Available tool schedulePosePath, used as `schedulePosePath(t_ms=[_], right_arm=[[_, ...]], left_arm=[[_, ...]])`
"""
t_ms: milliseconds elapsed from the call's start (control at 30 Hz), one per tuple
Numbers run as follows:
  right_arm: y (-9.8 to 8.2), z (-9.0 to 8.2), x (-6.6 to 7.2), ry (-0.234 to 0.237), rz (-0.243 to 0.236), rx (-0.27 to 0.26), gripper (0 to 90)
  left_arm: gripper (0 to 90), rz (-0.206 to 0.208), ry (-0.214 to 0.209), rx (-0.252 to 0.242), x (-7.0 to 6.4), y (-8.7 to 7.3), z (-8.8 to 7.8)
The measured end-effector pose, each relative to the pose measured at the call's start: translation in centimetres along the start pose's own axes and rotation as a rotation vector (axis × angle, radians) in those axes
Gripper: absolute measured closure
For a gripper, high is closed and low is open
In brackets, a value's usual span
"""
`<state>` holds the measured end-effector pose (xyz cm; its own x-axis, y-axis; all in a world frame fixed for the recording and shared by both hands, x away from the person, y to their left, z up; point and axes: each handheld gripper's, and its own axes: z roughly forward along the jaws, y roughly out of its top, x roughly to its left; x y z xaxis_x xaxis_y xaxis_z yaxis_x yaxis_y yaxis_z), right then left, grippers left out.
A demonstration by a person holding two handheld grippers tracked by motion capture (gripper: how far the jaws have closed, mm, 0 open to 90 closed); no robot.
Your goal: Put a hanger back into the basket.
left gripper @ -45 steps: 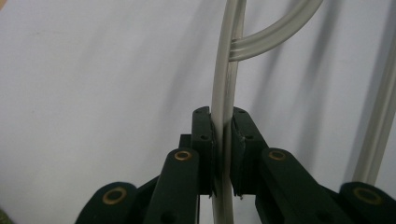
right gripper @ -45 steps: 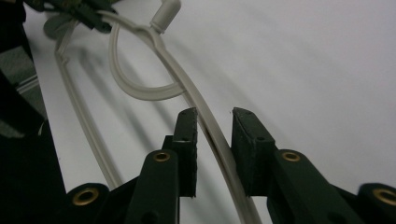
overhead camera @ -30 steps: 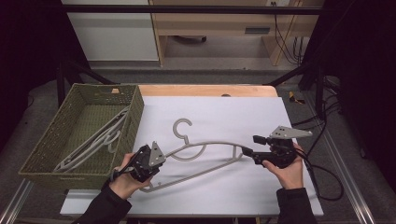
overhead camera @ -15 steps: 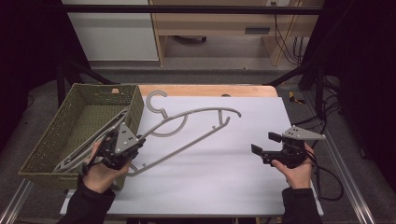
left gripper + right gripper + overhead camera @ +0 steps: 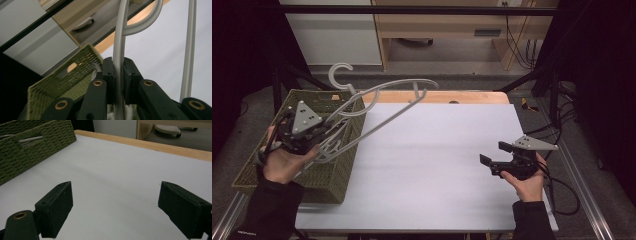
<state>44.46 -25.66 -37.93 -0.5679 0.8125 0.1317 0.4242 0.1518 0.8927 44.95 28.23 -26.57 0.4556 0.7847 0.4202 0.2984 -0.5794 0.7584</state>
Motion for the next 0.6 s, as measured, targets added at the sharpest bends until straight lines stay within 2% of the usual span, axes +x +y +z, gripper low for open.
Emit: schedulePosePath(t_ms=[300,467,600], right_arm=[[-0.2,0.4,0.1,-0.01,-0.014,0.017,12.7],[-0.2,0.6,0.2,-0.01,-0.013,0.017,13.0],[-0.2,0.7,0.2,-0.007,-0.012,0.024,13.1]], left_arm=[[81.7,-0.051,0.098,0.024,4.8,-3.4,-0.1],[81.7,-0.092,0.121,0.035,6.7,-5.5,0.0],[81.7,-0.105,0.141,0.054,7.8,-7.2,0.1]])
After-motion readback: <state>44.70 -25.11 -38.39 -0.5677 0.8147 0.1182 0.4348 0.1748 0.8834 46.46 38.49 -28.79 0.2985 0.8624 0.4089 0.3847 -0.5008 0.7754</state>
